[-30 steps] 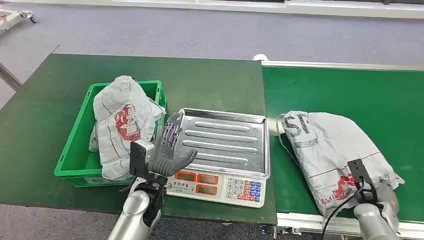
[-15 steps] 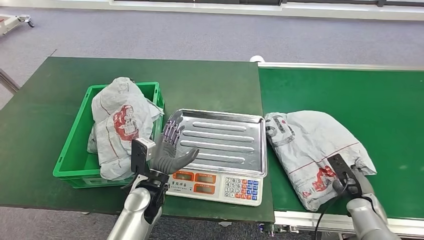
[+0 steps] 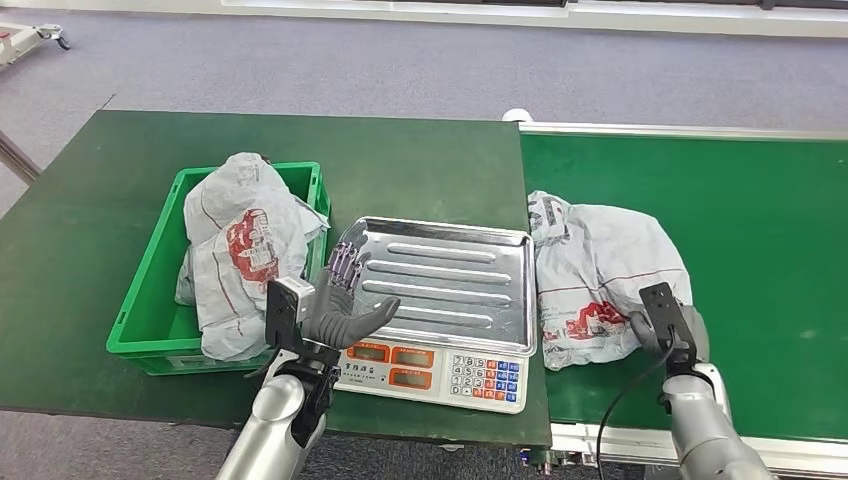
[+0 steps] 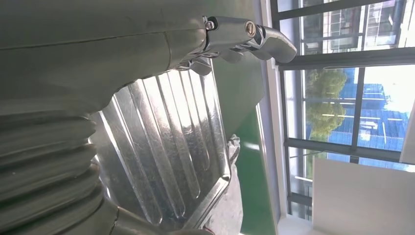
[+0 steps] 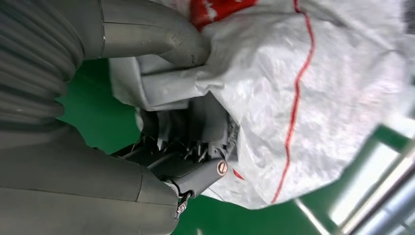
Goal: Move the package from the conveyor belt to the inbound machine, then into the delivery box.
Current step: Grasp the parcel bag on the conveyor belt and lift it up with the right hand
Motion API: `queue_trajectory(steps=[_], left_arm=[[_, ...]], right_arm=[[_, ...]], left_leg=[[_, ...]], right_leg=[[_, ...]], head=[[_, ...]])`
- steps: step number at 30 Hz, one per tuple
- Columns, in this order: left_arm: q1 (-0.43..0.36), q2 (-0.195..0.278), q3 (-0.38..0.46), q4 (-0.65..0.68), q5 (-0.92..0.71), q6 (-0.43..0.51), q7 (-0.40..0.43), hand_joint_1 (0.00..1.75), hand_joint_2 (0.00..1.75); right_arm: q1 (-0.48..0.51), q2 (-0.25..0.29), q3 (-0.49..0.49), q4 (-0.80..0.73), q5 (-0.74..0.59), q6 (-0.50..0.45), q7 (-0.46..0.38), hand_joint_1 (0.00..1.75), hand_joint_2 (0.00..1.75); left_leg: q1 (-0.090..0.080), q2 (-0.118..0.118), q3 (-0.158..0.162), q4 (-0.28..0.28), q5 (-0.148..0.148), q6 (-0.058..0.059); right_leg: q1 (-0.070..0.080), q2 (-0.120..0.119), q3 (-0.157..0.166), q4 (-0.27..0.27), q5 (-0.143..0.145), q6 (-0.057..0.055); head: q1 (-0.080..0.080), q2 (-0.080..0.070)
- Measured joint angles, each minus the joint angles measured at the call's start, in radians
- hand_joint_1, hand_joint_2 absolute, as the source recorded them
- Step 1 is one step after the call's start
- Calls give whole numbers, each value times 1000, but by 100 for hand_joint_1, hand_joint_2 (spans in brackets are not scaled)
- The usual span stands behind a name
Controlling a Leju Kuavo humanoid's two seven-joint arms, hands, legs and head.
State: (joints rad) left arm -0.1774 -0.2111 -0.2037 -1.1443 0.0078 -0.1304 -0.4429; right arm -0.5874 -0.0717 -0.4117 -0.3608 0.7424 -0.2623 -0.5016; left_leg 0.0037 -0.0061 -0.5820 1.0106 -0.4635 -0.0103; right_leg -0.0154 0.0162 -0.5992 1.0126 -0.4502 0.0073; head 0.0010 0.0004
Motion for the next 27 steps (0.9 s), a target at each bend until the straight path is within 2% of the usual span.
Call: queue_trajectory(steps=[9, 12, 16, 20, 27], left_arm=[[4, 6, 0, -2, -1, 20, -2, 0, 175], [9, 9, 0, -8, -4, 25, -4, 0, 175], [18, 12, 1, -15, -8, 30, -9, 0, 175], [21, 14, 2, -18, -10, 35, -13, 0, 175], [26, 16, 2, -25, -12, 36, -20, 0, 175]], right_arm=[[1, 52, 36, -106, -117, -58, -58, 175, 175], [38, 75, 75, -220, -204, -81, -64, 175, 175], [117, 99, 145, -445, -294, -103, -38, 175, 175], [176, 111, 206, -635, -323, -119, -25, 175, 175], [242, 119, 275, -853, -332, -151, 14, 175, 175]], left_leg=[[0, -1, -1, 0, 0, 0], [0, -2, -1, 0, 0, 0], [0, -3, -2, 0, 0, 0], [0, -3, -3, 0, 0, 0], [0, -3, -3, 0, 0, 0]], right_leg=[[0, -1, -1, 0, 0, 0], [0, -1, -1, 0, 0, 0], [0, -1, -2, 0, -1, 0], [0, -2, -2, 0, -1, 0], [0, -2, -2, 0, -1, 0]], head=[[0, 0], [0, 0], [0, 0], [0, 0], [0, 0]])
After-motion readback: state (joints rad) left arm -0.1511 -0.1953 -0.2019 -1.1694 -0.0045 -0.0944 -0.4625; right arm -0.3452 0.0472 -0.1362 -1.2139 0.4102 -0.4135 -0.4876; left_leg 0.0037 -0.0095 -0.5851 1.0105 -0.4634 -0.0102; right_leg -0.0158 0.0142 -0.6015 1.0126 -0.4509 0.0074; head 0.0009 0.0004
